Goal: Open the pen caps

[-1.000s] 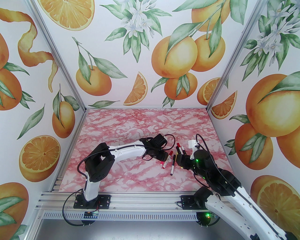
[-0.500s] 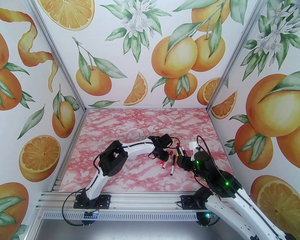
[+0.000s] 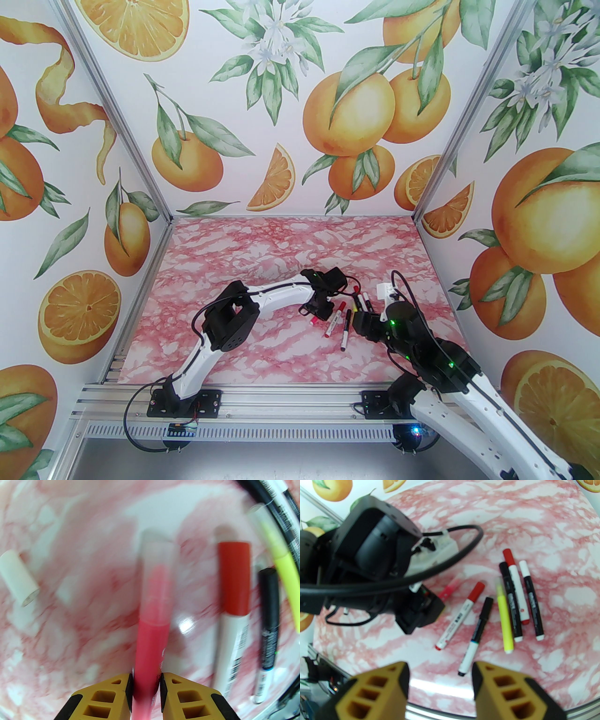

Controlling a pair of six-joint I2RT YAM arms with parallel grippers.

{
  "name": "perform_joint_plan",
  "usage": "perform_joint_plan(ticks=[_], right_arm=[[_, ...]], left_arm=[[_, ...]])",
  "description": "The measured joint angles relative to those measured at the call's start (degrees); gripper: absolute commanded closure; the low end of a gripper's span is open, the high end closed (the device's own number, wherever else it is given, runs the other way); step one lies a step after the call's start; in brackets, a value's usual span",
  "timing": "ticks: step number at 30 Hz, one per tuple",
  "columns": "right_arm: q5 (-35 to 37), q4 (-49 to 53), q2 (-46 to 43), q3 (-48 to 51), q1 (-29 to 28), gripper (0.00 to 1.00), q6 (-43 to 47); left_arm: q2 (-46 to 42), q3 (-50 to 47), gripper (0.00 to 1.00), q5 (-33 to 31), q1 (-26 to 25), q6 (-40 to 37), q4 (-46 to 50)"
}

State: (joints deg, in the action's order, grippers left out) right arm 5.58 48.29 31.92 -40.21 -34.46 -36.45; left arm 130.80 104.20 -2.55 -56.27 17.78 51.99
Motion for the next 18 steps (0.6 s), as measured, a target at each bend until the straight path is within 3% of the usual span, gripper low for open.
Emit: perform_joint_plan(ticks=[6, 11, 18], right_arm=[[-0.3, -0.5, 0.0, 0.2, 0.0, 0.52, -1.1], [-1.9, -2.1, 0.0, 0.6, 0.0, 0.53, -2.7], [-6.3, -6.1, -0.3, 2.6, 0.0, 0.56, -5.7]], left_arm=[[0.3, 0.9, 0.87, -2.0, -0.1, -3.2, 2.4], [-0.8, -0.8, 0.88, -1.0, 0.0, -3.4, 1.4], [-14.8, -18.2, 0.88, 5.6, 2.1, -1.7, -5.3]])
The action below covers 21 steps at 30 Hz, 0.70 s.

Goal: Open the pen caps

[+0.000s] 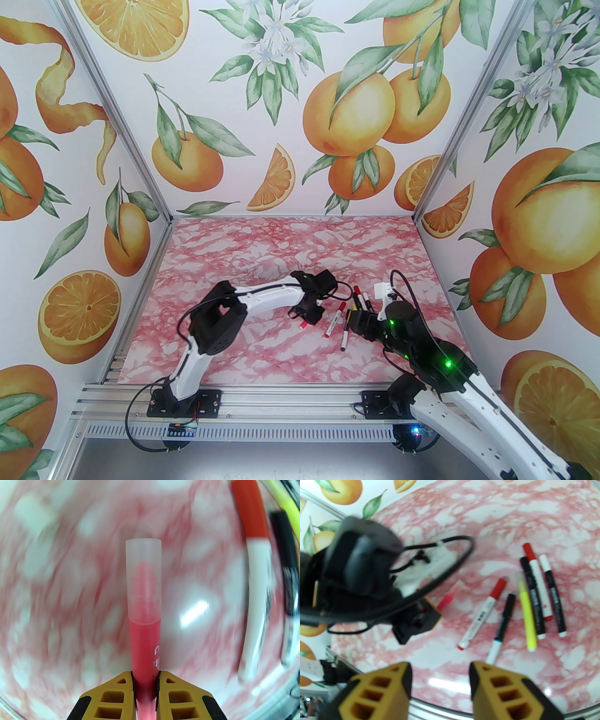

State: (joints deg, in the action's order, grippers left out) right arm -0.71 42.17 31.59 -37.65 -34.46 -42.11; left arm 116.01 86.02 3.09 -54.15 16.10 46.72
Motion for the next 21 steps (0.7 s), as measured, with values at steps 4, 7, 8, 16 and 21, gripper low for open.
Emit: perform_joint_plan(ticks=[4, 7, 8, 16, 21], right_arm=[[-3.4, -4.6, -0.3, 2.3, 0.0, 0.57, -2.0], [-6.1, -9.0, 0.6, 4.5, 0.0, 0.58, -3.7], [-6.9, -10.8, 1.2, 5.3, 0.0, 0.59, -4.4], [-10.5, -26.9, 8.6, 8.6, -1.0, 0.6, -10.8], [-10.2, -33.6, 12.9, 8.5, -3.1, 0.58, -12.8]], left_arm=[[-11.4, -9.8, 0.88, 5.8, 2.2, 2.0, -7.0], [-19.3, -16.9, 0.88, 10.6, 4.0, 3.6, -12.5], [-21.4, -18.8, 0.88, 12.1, 4.6, 4.0, -14.3], [-30.9, -30.2, 0.88, 25.6, 6.1, 6.5, -28.7], [-31.8, -32.4, 0.88, 29.2, 6.1, 7.4, -33.1]])
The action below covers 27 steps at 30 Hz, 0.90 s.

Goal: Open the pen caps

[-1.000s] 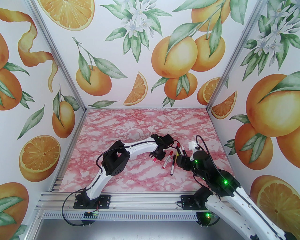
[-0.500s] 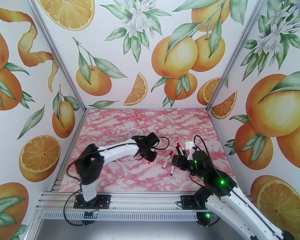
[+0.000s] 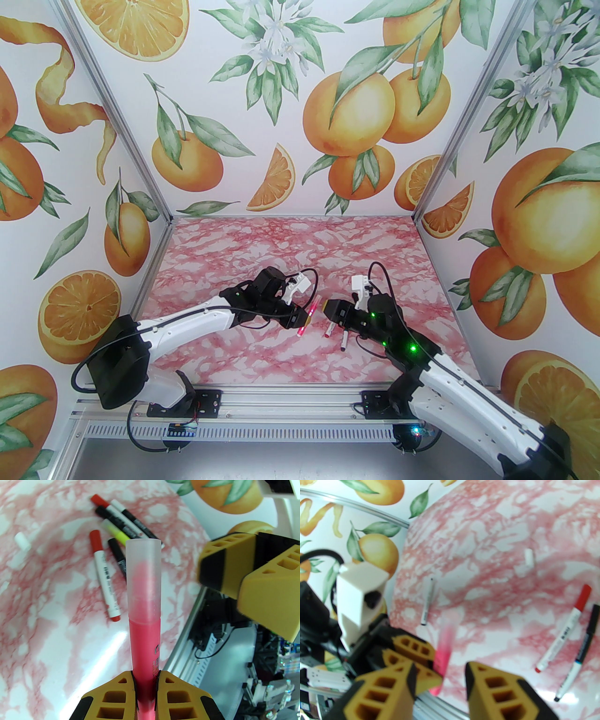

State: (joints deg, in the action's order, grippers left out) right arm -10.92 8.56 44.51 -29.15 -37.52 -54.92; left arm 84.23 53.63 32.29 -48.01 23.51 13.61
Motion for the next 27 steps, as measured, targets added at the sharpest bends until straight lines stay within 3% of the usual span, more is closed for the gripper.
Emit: perform_joint_plan(ticks=[9, 27], right_arm=[[4.1, -2.2, 4.7, -2.4, -3.7, 0.56, -0.8], [6.9, -2.8, 7.6, -3.9, -3.8, 0.56, -0.8]], left_arm=[[-1.1, -1.5, 0.88, 2.3, 0.0, 0.8, -3.1], [-2.5, -2.6, 0.88, 3.9, 0.0, 1.7, -4.9]])
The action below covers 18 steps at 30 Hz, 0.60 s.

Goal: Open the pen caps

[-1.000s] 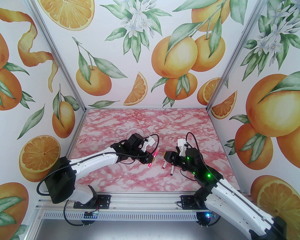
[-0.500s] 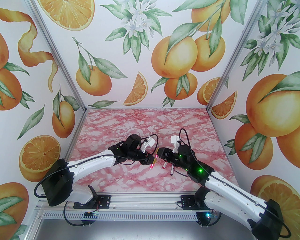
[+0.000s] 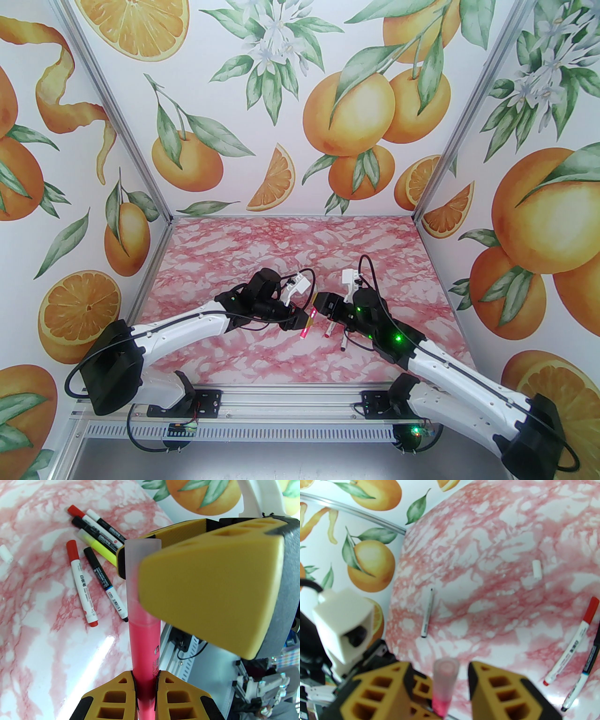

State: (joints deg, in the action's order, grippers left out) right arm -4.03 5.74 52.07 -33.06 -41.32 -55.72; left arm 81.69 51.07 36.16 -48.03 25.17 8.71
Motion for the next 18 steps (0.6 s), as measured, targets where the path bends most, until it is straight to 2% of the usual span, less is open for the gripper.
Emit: perform_joint_plan(ticks=[8, 18], right_arm=[[-0.2, -0.6, 1.7, -0.5, 0.0, 0.59, -0.3], [-0.4, -1.6, 2.5, -0.8, 0.0, 0.7, -0.9]], left_arm=[[0.0, 0.0, 0.88, 0.4, -1.3, 0.0, -0.3], [0.0, 0.0, 0.88, 0.4, -2.8, 0.0, -1.2]])
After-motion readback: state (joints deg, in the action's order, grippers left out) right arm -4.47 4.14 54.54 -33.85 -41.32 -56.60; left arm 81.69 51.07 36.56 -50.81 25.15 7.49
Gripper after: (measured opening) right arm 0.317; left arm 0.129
